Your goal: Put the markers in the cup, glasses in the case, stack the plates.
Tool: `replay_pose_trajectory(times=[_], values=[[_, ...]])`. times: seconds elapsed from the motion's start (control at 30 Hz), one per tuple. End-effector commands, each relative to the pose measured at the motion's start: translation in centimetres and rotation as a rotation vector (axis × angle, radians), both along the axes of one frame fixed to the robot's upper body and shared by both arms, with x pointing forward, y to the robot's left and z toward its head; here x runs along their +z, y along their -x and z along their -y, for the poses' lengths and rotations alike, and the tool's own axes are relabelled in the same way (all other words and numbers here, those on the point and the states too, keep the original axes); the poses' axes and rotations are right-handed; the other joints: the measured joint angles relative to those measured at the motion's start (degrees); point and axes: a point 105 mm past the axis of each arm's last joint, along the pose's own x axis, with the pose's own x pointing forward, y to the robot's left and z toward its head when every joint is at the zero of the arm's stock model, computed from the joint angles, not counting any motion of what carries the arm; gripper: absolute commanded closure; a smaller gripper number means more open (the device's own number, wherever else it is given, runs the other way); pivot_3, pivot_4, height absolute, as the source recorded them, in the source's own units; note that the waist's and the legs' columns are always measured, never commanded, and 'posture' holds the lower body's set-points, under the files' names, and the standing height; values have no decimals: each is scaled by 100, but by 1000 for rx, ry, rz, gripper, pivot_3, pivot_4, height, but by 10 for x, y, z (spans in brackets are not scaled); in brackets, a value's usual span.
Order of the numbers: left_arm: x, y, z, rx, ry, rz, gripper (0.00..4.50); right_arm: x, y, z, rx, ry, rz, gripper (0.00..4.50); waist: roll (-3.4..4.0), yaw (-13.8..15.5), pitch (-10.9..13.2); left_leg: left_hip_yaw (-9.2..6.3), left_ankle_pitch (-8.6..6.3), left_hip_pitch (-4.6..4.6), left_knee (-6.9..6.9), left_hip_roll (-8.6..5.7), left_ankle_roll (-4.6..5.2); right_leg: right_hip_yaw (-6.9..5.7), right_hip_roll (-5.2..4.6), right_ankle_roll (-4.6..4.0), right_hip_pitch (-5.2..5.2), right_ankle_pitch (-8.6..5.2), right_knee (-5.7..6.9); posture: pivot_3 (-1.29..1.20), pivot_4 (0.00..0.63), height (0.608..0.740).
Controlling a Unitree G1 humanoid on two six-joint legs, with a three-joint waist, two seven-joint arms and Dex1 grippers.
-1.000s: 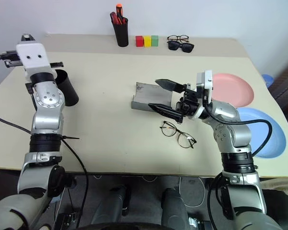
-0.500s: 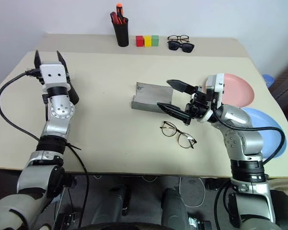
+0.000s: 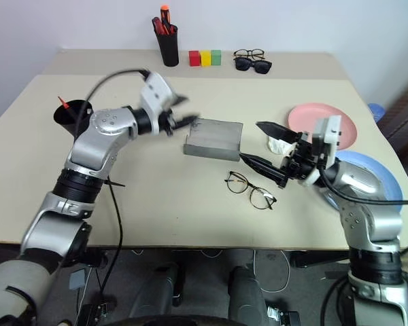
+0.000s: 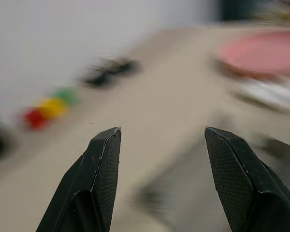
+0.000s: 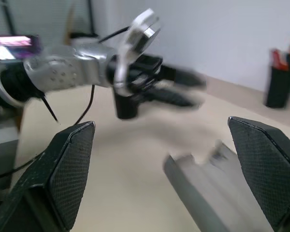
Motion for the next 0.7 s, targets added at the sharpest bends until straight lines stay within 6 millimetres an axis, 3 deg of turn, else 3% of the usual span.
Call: replay_pose_trajectory(times=[0.03, 0.27, 0.37, 0.47, 0.5, 0.7], values=[[-19, 9, -2, -154, -215, -41, 1733, 14, 13, 7, -53, 16, 59, 0, 5, -22, 0, -1, 0, -1, 1, 4, 0, 0, 2, -3, -1, -1, 1, 0, 150, 740], [-36, -19, 2, -196, -446, 12, 1733, 9, 31, 13, -154, -2, 57, 0, 0, 107, 2, 1, -1, -15, 19, 7, 1, 0, 1, -14, 2, 0, -19, 0, 150, 740], [-43, -28, 8, -201, -501, 37, 2567, 9, 36, 14, -192, -11, 58, 0, 0, 150, 2, 3, -4, -21, 21, 6, 6, -1, -1, -13, 4, 0, -30, 0, 150, 740], [-47, -30, 12, -217, -518, 41, 4127, 8, 40, 15, -213, -12, 56, 0, -4, 121, 3, 3, -5, -26, 19, 5, 9, -2, -1, -12, 3, 1, -37, 0, 150, 740], [-47, -31, 14, -218, -516, 42, 4428, 8, 41, 16, -221, -12, 55, 0, -4, 116, 4, 3, -6, -26, 19, 5, 10, -3, -1, -12, 3, 1, -37, 0, 150, 740], [-45, -29, 19, -253, -514, 32, 4428, 5, 43, 17, -244, -12, 50, 0, -5, 109, 4, 2, -6, -24, 20, 6, 10, -5, -2, -12, 4, 1, -36, 0, 150, 740]])
